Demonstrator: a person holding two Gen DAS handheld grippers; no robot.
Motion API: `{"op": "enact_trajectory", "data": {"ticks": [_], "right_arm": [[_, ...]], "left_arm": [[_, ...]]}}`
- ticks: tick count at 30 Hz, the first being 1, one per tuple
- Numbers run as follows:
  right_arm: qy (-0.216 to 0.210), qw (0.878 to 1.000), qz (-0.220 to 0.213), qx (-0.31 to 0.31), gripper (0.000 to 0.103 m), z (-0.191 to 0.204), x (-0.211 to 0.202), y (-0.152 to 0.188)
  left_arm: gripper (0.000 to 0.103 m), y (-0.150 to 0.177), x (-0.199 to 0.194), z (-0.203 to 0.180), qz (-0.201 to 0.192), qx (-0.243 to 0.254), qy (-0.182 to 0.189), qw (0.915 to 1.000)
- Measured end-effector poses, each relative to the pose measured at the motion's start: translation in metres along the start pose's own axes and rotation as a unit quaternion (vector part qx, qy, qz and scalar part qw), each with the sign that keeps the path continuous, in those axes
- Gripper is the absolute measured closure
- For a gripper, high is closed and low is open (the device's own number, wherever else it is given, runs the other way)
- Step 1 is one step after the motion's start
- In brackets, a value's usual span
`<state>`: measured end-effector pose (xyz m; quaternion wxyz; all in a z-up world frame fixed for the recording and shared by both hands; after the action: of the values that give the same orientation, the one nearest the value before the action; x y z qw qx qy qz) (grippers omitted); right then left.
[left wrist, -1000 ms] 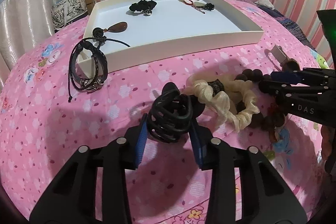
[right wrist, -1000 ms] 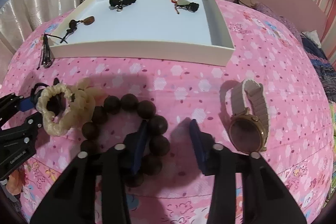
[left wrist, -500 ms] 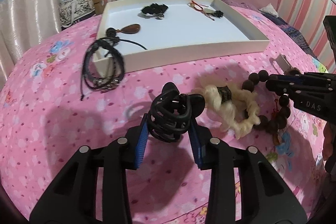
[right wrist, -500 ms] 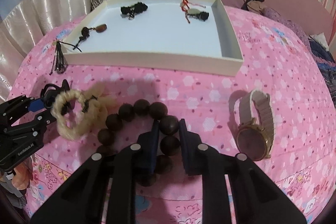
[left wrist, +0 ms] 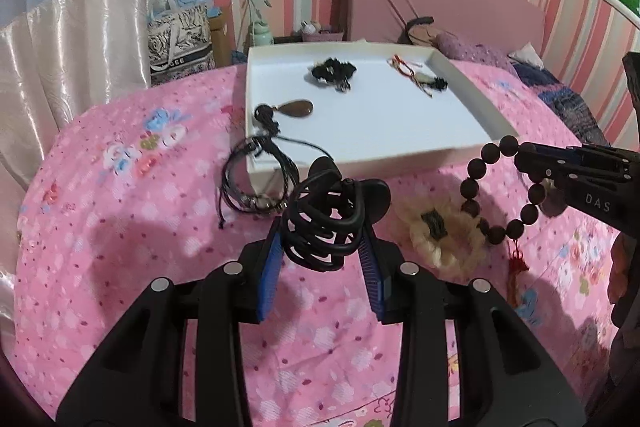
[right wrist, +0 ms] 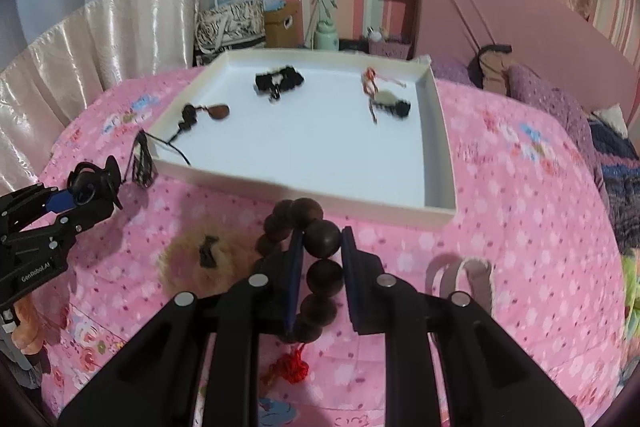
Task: Organize jewelry
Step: 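Carry the claw clip and bead bracelet over the white tray with both tools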
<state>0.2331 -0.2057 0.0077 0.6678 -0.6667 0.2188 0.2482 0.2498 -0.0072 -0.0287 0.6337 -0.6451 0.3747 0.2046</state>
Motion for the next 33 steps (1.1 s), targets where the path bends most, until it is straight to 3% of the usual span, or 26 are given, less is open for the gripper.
{"op": "enact_trajectory", "data": {"ticks": [10, 17, 22, 33], "right_arm": [[-0.001, 1.0, -0.028, -0.008, 0.084, -0.003, -0.009, -0.038], [0.014, 0.999, -0.043, -0.004, 0.084, -0.016, 0.001, -0.081], [0.031, 0.999, -0.044, 0.008, 0.084, -0.035, 0.032, -0.11], [0.052, 0.997, -0.024, 0.047, 0.084, -0.067, 0.113, -0.148]], "left_arm": [[0.068, -0.033, -0.004, -0.004, -0.011, -0.002, 0.003, 0.9999], [0.068, -0.068, 0.017, -0.015, -0.002, -0.015, 0.015, 0.9998], [0.068, -0.098, 0.051, -0.012, 0.016, -0.04, 0.019, 0.9989], [0.068, -0.147, 0.146, 0.012, 0.07, -0.069, -0.017, 0.995]]}}
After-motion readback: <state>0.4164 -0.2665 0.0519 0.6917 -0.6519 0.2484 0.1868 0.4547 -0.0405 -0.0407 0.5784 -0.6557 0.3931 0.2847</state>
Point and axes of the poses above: each gripper's, at about its wrist camera, not at the fingertips, and x roughly the way its jaws point, z to its left, y to its underside, the point moved 7 cm from there along x, roughly the way its jaws point, and after that the axes turned 6 degrees about -x, right-handed, at the moved point
